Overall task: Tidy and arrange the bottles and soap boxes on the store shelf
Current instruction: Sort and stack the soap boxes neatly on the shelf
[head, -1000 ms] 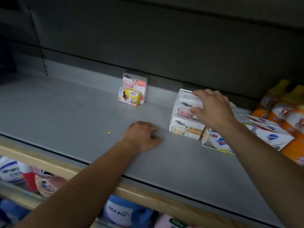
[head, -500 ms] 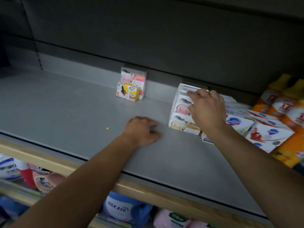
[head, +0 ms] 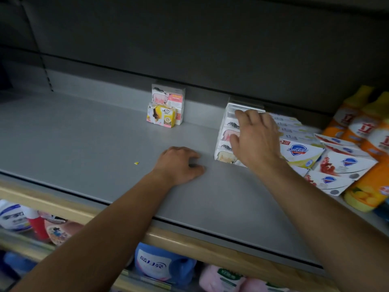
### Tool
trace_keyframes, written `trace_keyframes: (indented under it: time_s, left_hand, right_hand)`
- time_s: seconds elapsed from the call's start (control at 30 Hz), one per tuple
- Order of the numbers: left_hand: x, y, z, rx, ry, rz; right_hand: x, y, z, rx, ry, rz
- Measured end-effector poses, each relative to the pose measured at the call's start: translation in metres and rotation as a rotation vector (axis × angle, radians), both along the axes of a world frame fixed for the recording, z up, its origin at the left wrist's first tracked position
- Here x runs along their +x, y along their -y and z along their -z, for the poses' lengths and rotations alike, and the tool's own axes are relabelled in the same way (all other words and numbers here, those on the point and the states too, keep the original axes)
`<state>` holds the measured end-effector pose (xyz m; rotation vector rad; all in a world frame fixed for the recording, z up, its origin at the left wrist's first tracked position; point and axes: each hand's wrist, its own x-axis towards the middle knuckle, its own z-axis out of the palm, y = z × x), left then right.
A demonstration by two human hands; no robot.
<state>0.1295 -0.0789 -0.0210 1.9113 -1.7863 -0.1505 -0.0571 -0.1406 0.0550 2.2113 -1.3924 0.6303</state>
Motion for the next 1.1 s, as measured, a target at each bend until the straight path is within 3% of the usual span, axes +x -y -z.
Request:
trace_keyframes:
  time_s: [0.23, 0.53, 0.63, 0.83, 1.1]
  left_hand:
    - [0.012, 0.002, -0.03, -0.401, -0.42, -0.196]
    - [0.082, 0.081, -0.037, -0.199, -0.608, -0.56]
    - [0.1, 0.103, -0.03, -0.158, -0.619, -0.621]
    - [0.112, 0.135, -0.024, -0.161, -0.57, -0.544]
    - [0.113, 0.129, -0.018, -0.169, -0.492, -0.637]
  right_hand:
    - [0.012, -0.004, 0.034, -0.16, 0.272, -0.056]
    - [0.015, 0.002, 0.038, -0.143, 0.437, -0.127]
    - [0.015, 0.003, 0.038, -0.137, 0.442, -0.129]
    - [0.016, 0.008, 0.04, -0.176, 0.46, -0.135]
    - [0.016, 0.008, 0.04, -0.179, 0.466, -0.142]
